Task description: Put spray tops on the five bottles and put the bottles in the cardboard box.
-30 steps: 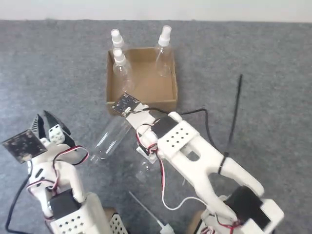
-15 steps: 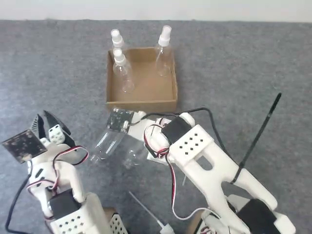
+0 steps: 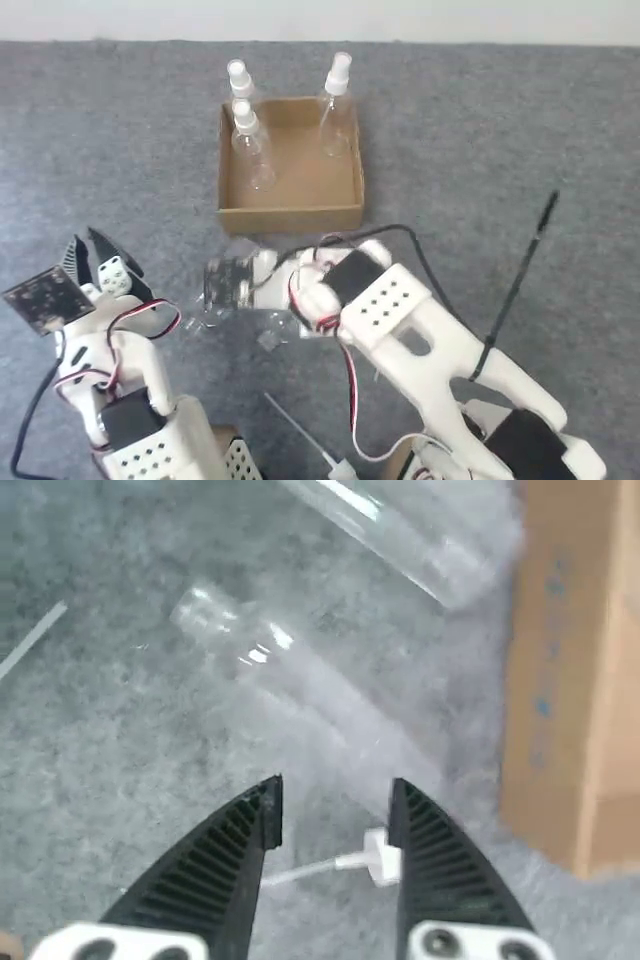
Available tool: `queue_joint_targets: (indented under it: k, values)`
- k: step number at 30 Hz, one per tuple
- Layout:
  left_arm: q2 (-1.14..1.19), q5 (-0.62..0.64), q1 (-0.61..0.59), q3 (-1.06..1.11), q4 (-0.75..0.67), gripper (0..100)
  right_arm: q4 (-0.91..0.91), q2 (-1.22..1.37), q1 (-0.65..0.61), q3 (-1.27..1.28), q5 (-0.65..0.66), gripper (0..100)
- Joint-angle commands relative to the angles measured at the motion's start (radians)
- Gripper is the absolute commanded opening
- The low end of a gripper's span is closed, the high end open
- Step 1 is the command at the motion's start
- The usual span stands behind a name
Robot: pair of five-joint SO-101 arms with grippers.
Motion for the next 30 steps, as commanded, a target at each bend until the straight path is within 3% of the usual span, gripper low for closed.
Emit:
queue_joint_targets:
  k: [1, 5, 12, 22, 30]
  values:
    - [-0.015, 0.011, -0.005, -0.016, -0.035, 5, -0.074, -0.045, -0.038, 0.061, 0.055, 29.9]
    - [-0.015, 0.017, -0.046, -0.013, -0.060, 5, -0.087, -0.033, -0.038, 0.080, 0.060, 41.1]
    - [-0.015, 0.017, -0.049, -0.012, -0.066, 5, -0.143, 0.168, -0.039, 0.002, 0.097, 39.9]
    - [-0.015, 0.017, -0.049, -0.012, -0.066, 5, -0.068, 0.498, -0.039, -0.230, 0.112, 39.7]
    - [-0.015, 0.017, -0.049, -0.012, -0.066, 5, -0.070, 0.519, -0.038, -0.238, 0.112, 17.2]
